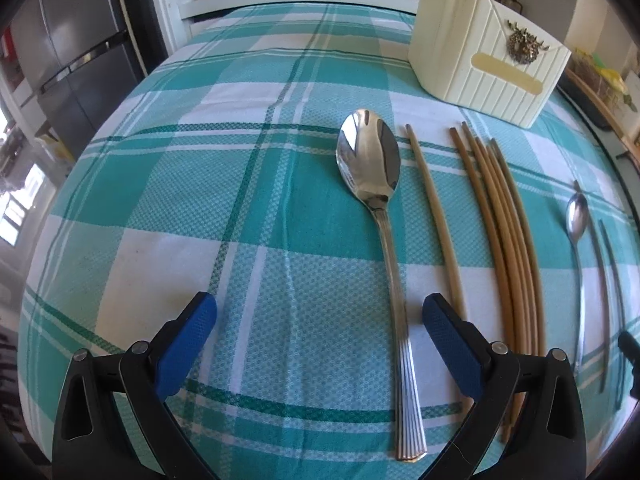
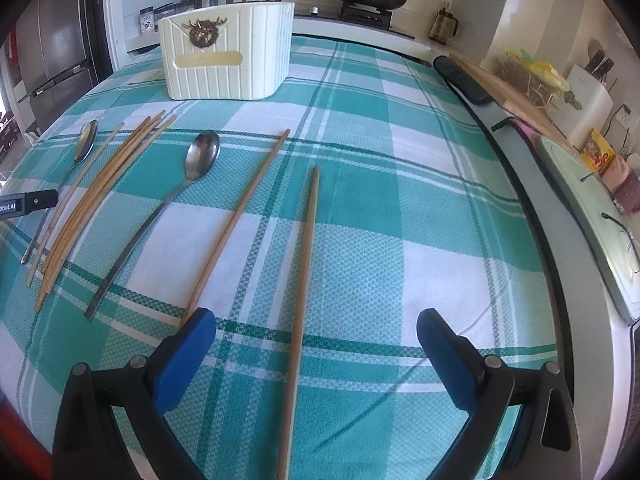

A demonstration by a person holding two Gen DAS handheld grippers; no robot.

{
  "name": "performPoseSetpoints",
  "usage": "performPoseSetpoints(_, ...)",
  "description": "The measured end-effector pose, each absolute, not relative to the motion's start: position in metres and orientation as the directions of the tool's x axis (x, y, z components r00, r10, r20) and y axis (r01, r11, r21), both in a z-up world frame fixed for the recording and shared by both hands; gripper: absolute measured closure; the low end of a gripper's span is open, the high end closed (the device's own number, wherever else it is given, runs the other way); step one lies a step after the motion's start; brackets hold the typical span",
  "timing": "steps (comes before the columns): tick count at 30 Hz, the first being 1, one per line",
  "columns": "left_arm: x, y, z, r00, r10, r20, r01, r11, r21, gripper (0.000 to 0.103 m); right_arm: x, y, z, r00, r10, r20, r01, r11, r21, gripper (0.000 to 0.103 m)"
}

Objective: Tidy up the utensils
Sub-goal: 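Lower the left tool onto the steel spoon and close it while the right tool grasps a single wooden chopstick, then carry the spoon into the cream basket and open the left tool while the right tool drops its chopstick in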

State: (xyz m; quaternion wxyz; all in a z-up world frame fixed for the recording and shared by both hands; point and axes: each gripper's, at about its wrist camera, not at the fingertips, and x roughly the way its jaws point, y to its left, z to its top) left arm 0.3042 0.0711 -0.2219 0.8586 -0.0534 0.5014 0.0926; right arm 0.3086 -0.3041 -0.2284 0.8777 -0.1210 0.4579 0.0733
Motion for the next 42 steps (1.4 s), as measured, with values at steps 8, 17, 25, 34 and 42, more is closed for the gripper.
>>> performPoseSetpoints(8, 0.312, 0.096, -0.223, 0.462, 0.069, -0.884, -0.131, 0.991, 0.009, 0.000, 0.333, -0.323, -0.244, 0.473, 0.072, -0.878, -0.223, 0.974, -0.040, 0.001)
performPoseSetpoints(17, 0.341, 0.090, -0.222, 0.379, 0.020, -0.925, 0.002, 1.000, 0.023, 0.000, 0.350, -0.316, -0.243, 0.413, 0.089, -0.906, -0.314, 0.948, -0.050, 0.002)
performPoseSetpoints(25, 0.389, 0.081, -0.222, 0.394, 0.031, -0.918, -0.053, 0.999, 0.011, 0.006, 0.388, -0.298, -0.233, 0.423, 0.095, -0.901, -0.349, 0.935, -0.066, 0.039)
performPoseSetpoints(34, 0.409, 0.070, -0.212, 0.465, -0.014, -0.885, 0.027, 1.000, -0.001, 0.061, 0.441, -0.288, -0.228, 0.423, 0.106, -0.900, -0.281, 0.959, -0.019, 0.097)
performPoseSetpoints(42, 0.364, 0.086, -0.156, 0.604, -0.123, -0.787, 0.072, 0.992, -0.100, 0.061, 0.403, -0.291, -0.167, 0.567, 0.200, -0.799, -0.284, 0.958, 0.038, 0.098)
